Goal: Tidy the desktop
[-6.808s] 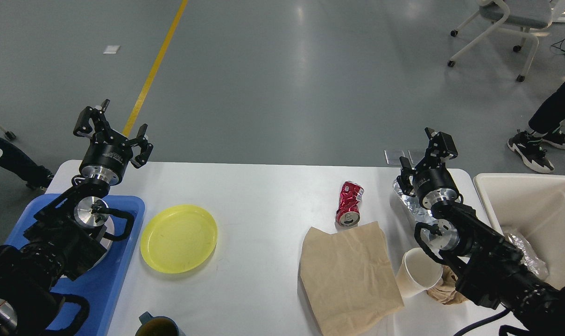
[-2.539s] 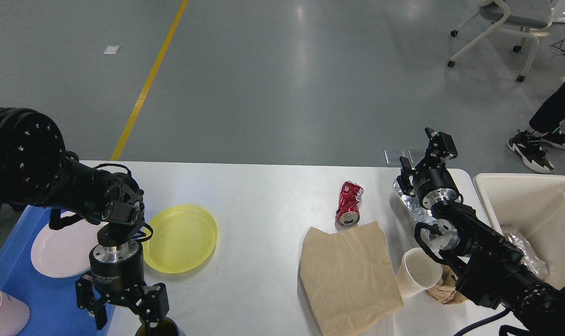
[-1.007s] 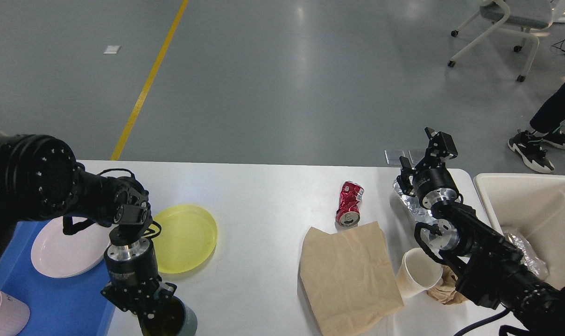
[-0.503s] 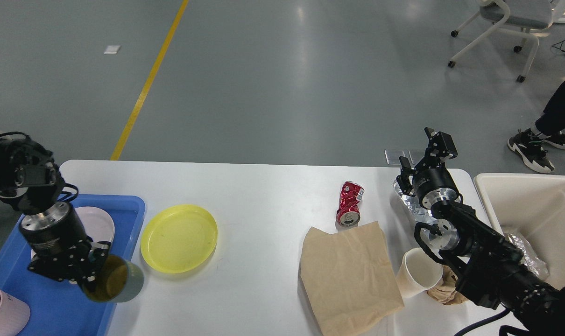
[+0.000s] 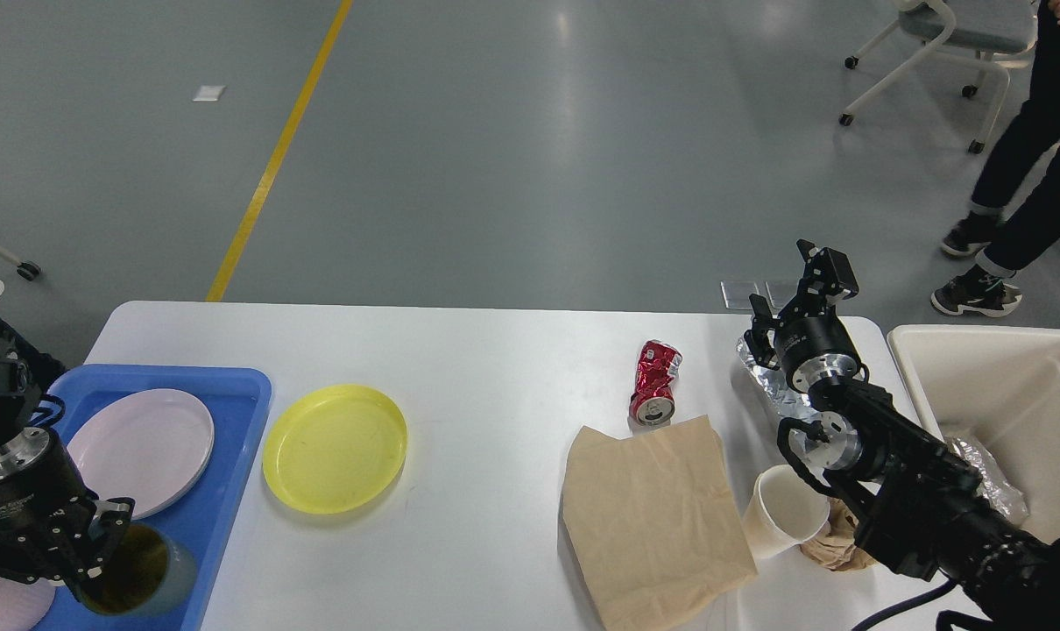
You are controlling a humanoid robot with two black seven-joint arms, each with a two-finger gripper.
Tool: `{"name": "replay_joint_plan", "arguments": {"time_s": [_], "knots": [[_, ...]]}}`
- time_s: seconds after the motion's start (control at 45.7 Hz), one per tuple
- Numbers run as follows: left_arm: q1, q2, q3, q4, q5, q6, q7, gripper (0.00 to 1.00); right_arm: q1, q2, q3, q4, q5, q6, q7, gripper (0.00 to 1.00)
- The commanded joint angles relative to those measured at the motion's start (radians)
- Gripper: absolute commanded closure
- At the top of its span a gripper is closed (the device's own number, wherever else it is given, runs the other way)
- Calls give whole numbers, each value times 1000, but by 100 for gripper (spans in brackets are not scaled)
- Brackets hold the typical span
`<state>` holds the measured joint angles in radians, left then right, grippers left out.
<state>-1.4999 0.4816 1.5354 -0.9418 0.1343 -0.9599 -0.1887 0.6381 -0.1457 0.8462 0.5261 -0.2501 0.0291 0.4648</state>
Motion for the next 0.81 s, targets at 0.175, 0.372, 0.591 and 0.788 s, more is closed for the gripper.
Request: {"name": "replay_joint_plan", "arguments": {"time_s": [0.175, 0.372, 0.591, 0.788], "knots": [[49, -5, 14, 69, -2, 0, -3, 100, 0, 0, 1, 0, 0, 0, 0, 0], [82, -11, 2, 87, -4, 0, -3, 100, 0, 0, 1, 0, 0, 0, 0, 0], [107, -11, 6, 104, -19, 0, 0, 100, 0, 0, 1, 0, 0, 0, 0, 0], [125, -11, 5, 106, -19, 0, 3, 98, 0, 0, 1, -2, 0, 0, 0, 0]]}}
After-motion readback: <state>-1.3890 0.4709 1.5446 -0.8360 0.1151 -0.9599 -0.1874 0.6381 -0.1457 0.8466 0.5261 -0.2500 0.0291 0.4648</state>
